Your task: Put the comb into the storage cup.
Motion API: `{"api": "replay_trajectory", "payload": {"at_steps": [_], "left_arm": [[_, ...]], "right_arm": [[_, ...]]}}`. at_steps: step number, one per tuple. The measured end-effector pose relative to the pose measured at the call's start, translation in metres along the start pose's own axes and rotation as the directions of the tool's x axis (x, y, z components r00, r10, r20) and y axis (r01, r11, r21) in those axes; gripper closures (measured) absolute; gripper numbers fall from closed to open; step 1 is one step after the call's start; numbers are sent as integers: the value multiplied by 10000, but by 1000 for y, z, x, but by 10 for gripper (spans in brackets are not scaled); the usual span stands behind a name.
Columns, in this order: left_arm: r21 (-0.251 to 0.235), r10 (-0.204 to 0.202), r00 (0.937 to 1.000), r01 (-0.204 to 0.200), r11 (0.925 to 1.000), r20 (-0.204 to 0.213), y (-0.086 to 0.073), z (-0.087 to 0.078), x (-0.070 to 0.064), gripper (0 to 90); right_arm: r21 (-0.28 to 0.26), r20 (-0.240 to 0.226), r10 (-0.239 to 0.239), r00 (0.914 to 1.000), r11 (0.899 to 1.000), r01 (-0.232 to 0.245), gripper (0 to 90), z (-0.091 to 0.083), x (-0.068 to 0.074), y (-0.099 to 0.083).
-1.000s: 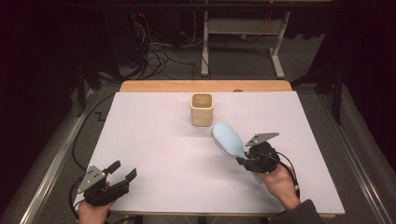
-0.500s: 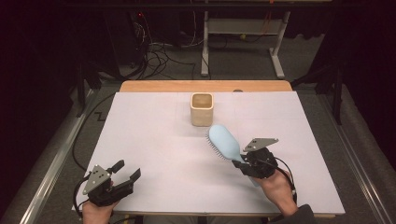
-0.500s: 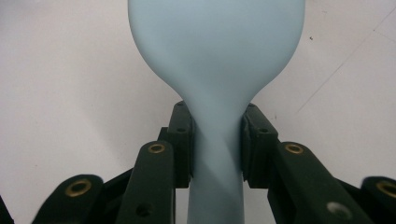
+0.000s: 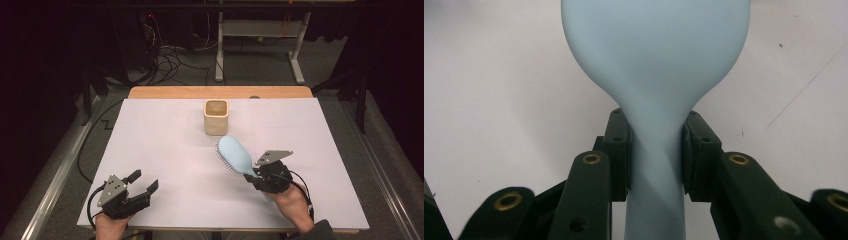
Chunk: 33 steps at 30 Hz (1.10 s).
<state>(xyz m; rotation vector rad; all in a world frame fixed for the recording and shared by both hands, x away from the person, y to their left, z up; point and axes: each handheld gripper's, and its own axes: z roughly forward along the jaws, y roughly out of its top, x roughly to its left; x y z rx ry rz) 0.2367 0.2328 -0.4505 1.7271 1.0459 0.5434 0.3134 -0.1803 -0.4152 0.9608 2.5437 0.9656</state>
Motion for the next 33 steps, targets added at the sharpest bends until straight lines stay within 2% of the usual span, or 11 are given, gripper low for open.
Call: {"api": "replay_trajectory", "payload": {"at_steps": [16,19,27,33], "left_arm": [[330,186,9978,-208,9992,641,7,17,-15,274],[469,99,9962,-140,9988,867,8,22,-16,275],[614,371,9917,-449,9971,1231,14,34,-22,273],[575,367,9883,-456,9973,1478,17,41,-28,281]], "right_arm": [[-140,-216,60,9997,9999,-63,703,2,5,1],[-177,-235,77,9997,9998,-81,703,1,5,1],[-217,-272,80,9996,9997,-86,703,1,6,1],[-269,-282,84,9996,9996,-92,703,0,7,1]]}}
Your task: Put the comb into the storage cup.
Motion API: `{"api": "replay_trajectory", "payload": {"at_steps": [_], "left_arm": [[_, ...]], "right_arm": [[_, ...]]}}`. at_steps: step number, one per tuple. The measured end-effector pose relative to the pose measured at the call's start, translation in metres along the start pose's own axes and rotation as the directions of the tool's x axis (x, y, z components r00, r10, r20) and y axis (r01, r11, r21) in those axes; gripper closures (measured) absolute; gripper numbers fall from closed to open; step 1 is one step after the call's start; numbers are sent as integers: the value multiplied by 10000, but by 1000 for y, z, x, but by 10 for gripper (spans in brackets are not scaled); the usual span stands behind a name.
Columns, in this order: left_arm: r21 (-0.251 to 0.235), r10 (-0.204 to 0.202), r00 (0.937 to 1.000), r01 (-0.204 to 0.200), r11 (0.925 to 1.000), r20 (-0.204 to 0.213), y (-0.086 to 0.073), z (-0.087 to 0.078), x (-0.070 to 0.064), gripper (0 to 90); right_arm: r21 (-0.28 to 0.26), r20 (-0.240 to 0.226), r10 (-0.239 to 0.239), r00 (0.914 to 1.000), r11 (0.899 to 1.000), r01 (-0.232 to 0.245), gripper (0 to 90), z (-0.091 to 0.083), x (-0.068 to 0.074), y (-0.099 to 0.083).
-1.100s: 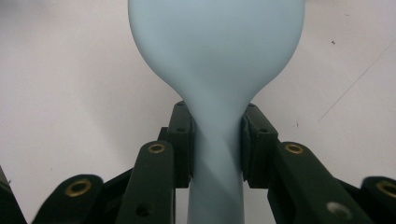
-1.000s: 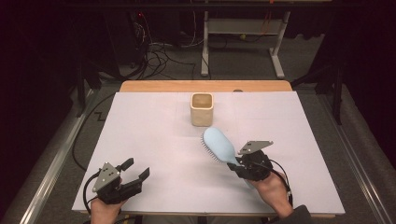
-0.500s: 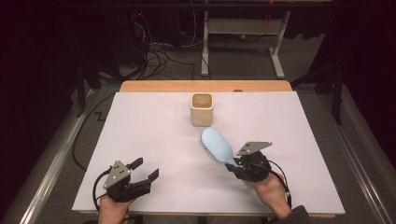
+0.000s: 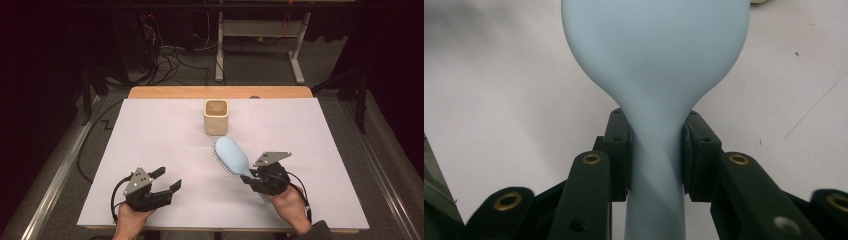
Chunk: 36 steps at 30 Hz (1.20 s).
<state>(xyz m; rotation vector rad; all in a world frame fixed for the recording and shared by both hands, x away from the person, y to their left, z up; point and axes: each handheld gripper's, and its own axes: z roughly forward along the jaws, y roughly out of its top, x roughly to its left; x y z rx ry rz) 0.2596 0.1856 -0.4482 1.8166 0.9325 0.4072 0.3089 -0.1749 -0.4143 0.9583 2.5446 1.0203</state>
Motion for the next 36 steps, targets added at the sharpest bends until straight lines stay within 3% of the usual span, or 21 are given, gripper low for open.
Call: {"api": "replay_trajectory", "payload": {"at_steps": [13,22,36], "left_arm": [[-12,190,9992,-189,9998,361,6,14,-9,282],[51,514,9952,-520,9986,833,11,24,-17,271],[240,346,9863,-389,9990,1613,23,49,-31,228]], "right_arm": [[-63,-67,-92,9999,9999,92,703,-1,3,2],[-134,-134,-320,9994,9994,318,703,-2,11,5],[-236,-268,-417,9988,9989,411,703,-4,14,5]]}}
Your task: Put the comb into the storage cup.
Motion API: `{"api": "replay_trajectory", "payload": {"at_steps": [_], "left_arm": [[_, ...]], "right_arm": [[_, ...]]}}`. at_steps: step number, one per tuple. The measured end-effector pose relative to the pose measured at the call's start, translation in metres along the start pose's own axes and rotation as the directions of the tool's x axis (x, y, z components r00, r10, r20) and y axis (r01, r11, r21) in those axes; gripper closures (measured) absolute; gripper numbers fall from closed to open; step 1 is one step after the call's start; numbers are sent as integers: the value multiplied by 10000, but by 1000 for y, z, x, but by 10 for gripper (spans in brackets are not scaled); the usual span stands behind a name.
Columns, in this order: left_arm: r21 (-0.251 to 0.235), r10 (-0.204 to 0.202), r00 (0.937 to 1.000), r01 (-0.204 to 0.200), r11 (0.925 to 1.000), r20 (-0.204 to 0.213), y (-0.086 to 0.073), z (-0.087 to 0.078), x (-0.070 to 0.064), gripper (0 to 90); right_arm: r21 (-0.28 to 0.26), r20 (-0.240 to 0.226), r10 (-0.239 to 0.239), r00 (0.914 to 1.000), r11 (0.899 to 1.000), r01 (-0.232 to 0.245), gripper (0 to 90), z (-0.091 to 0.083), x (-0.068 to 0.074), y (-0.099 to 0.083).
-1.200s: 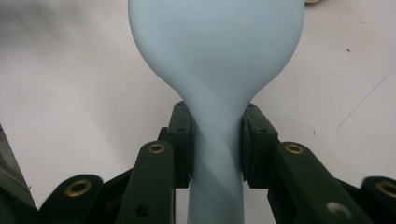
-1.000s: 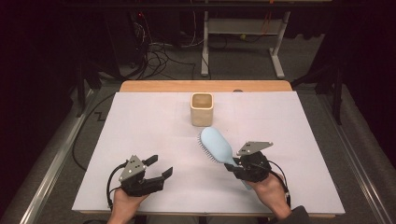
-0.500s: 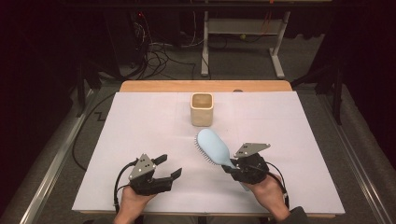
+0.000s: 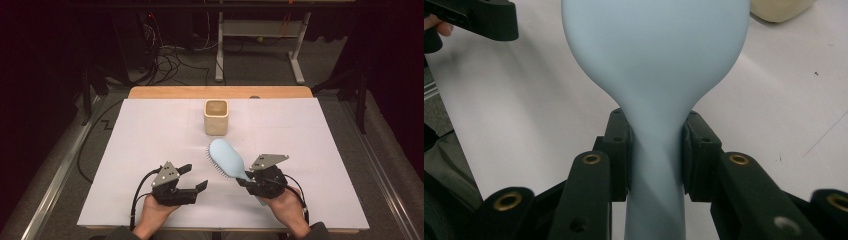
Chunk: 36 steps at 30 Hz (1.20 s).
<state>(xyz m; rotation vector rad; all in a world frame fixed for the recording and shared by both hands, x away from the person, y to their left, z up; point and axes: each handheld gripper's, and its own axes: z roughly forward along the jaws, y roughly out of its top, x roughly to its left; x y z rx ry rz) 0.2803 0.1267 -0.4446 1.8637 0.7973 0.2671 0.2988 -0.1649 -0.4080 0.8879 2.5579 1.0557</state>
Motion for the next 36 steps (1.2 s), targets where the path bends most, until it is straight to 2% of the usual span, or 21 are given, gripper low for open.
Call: {"api": "replay_trajectory", "payload": {"at_steps": [17,25,36], "left_arm": [[106,218,9965,-227,9997,802,20,22,-16,216],[162,84,9941,-103,9998,1086,28,28,-19,203],[231,-169,9923,142,9996,1227,33,35,-19,195]], "right_arm": [[24,-62,-118,9999,9999,118,703,1,4,0],[5,-61,-171,9998,9999,171,703,1,5,0],[7,-55,-297,9995,9996,297,702,2,7,0]]}}
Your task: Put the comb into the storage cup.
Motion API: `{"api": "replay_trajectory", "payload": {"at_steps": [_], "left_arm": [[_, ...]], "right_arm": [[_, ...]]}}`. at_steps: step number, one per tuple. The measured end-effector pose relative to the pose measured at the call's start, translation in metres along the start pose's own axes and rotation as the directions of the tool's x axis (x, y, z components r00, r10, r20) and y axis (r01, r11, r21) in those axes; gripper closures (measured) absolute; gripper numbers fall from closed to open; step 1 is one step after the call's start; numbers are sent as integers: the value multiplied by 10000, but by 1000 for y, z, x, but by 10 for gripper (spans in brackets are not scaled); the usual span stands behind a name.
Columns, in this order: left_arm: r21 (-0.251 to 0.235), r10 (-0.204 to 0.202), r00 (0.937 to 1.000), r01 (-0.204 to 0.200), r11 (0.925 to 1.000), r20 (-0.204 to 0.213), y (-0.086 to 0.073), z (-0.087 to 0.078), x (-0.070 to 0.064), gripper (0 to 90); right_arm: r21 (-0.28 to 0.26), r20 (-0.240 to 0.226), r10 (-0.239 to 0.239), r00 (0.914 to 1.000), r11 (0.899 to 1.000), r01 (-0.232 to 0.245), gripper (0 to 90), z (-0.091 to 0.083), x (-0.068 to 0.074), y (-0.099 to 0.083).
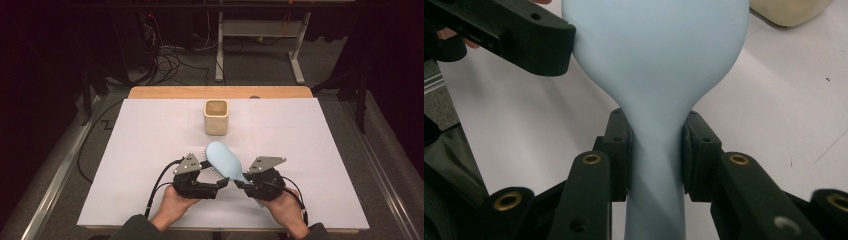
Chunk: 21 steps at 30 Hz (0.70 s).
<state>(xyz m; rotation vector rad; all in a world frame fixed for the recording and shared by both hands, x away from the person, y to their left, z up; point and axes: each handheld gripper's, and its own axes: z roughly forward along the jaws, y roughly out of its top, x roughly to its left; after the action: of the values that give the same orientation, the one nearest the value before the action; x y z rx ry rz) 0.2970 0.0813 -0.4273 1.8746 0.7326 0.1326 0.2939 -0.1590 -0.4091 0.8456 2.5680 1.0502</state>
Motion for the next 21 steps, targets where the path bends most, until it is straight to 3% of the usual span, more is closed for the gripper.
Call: {"api": "replay_trajectory", "payload": {"at_steps": [21], "left_arm": [[222,-615,9977,608,9979,292,11,14,-1,191]], "right_arm": [[-157,-59,-319,9995,9994,318,703,1,7,2]]}}
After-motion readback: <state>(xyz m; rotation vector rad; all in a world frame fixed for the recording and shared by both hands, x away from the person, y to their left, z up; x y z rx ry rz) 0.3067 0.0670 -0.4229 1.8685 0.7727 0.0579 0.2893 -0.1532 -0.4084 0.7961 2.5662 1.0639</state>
